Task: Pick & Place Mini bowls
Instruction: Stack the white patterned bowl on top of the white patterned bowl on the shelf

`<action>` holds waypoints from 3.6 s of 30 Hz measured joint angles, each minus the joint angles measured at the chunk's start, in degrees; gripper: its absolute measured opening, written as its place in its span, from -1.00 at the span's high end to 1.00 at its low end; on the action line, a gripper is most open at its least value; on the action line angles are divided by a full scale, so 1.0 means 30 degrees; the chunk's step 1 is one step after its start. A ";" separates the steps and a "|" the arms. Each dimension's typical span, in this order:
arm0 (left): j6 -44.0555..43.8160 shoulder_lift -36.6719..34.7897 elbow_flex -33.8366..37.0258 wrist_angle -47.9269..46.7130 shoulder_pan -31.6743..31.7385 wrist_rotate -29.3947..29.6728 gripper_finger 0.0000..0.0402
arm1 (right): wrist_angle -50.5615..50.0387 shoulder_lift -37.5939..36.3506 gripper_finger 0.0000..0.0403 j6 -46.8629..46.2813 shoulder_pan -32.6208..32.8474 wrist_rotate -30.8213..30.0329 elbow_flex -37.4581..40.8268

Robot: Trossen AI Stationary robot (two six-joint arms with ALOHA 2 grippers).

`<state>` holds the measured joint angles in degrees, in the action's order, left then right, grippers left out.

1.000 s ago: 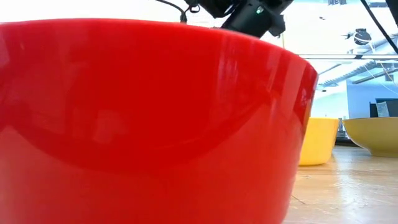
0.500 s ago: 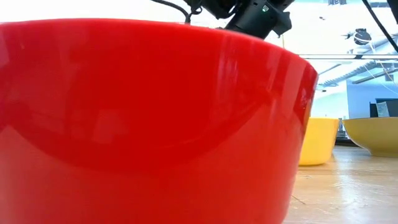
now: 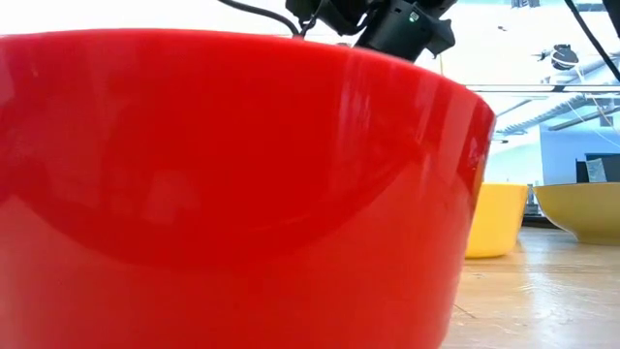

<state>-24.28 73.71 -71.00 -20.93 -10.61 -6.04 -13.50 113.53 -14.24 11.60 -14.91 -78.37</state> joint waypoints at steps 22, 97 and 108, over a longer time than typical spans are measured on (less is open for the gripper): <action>0.3384 0.0221 0.0000 -0.5678 -0.0123 -0.0431 0.34 | -0.0481 -0.4032 0.05 0.0504 0.1090 0.0133 0.0015; 0.9939 -0.1023 0.0000 -0.7350 0.1922 1.2443 0.91 | -1.0031 -1.2266 0.15 0.0048 0.3548 0.0012 0.0015; 0.6495 -0.2193 0.0000 -1.3777 0.7176 1.3034 0.92 | -0.9893 -1.2266 0.15 -0.0007 0.3548 0.0012 0.0015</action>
<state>-4.80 67.13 -71.00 -62.26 10.92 33.06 -43.18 76.73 -14.26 22.24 -14.87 -78.32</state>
